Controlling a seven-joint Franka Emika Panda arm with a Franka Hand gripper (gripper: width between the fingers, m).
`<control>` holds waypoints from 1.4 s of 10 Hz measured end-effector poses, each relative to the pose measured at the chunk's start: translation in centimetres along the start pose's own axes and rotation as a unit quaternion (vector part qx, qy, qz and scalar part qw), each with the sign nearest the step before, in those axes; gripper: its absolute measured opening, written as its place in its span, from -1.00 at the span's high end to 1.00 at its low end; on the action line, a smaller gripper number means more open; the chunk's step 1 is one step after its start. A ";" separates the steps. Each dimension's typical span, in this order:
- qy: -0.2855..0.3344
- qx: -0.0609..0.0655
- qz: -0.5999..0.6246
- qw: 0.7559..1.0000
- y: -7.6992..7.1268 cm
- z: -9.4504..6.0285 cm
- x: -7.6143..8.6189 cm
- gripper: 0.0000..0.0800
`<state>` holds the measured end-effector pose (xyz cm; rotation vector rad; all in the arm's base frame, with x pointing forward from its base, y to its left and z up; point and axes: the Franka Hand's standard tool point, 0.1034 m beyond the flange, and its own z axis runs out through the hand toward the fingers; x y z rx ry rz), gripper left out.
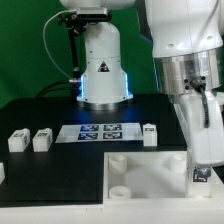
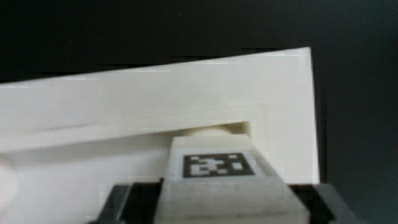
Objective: Assemble one leg
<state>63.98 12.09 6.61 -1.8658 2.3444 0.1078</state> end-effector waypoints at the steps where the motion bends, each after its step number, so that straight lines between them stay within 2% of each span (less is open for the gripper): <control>1: 0.001 0.001 0.040 0.999 -0.1 0.0 0.1 0.27; 4: 0.003 0.003 0.072 0.997 -0.2 -0.1 0.5 0.26; 5: 0.003 0.002 0.068 0.998 -0.2 -0.1 0.5 0.09; 6: 0.003 0.001 0.068 0.998 -0.1 0.0 0.5 0.09; 8: 0.003 0.001 0.066 0.998 -0.1 0.0 0.4 -0.55; 10: 0.002 -0.001 0.057 0.998 0.3 -0.2 0.2 -0.60; 12: -0.005 0.005 0.049 0.999 0.1 -1.8 -0.3 -0.62; 14: -0.003 0.003 0.047 0.999 0.3 -1.4 -0.3 -0.62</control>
Offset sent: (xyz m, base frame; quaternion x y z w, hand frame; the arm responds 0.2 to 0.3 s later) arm 0.0103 -0.0076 -0.0017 0.0284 0.0018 0.1144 0.9930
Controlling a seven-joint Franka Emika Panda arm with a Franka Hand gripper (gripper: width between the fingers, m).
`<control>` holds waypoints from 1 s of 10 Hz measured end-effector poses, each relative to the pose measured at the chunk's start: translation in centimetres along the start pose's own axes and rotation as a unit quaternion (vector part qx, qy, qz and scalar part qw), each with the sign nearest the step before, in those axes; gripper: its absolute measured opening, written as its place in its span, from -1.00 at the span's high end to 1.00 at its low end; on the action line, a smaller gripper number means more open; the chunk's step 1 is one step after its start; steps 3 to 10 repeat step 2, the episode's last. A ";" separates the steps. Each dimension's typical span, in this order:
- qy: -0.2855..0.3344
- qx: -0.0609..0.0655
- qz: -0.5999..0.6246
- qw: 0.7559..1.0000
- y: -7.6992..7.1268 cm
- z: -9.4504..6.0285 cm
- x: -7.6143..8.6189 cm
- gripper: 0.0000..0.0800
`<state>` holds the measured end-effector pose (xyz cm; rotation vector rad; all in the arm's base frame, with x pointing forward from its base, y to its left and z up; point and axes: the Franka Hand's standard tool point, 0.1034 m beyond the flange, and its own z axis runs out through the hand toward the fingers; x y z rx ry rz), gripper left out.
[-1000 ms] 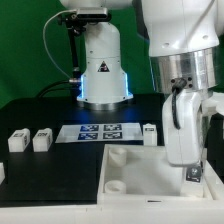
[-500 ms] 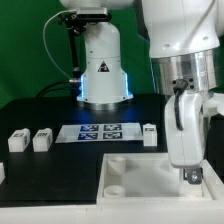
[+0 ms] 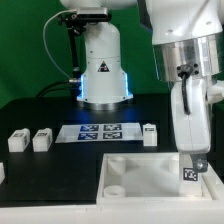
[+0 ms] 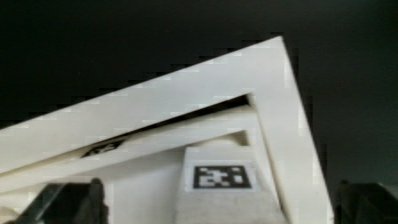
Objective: Assemble one leg
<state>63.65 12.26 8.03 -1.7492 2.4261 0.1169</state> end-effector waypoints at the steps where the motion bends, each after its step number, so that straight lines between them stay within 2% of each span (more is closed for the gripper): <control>1: 0.000 0.000 -0.001 1.000 0.0 0.0 0.0 -0.62; 10: 0.000 0.000 -0.001 1.000 0.0 0.1 0.0 -0.62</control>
Offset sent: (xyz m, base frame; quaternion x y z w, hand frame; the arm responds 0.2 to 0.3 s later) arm 0.0000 0.0000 0.0000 0.0000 0.0000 0.0000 1.0000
